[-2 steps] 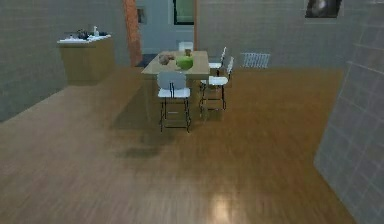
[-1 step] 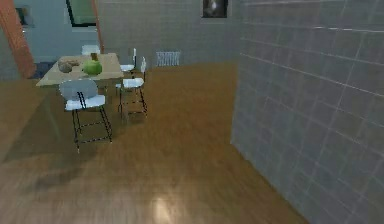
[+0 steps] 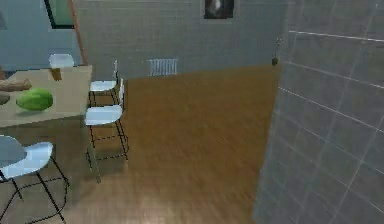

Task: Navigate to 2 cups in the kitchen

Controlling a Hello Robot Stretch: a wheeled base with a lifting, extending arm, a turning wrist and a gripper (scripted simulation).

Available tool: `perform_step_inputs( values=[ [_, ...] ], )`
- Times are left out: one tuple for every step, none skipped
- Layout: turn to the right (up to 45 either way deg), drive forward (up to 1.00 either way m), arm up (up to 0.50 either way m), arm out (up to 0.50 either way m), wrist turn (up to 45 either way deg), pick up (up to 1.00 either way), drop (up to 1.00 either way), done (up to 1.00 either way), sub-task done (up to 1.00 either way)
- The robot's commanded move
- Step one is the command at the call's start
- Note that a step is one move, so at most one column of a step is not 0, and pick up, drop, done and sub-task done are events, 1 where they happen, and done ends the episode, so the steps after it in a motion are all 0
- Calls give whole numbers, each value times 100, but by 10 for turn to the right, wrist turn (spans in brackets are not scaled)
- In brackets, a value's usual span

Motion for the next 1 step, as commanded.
perform_step_inputs(
  values=[
    [0, 100, 0, 0, 0, 0, 0, 0, 0]
  ],
)
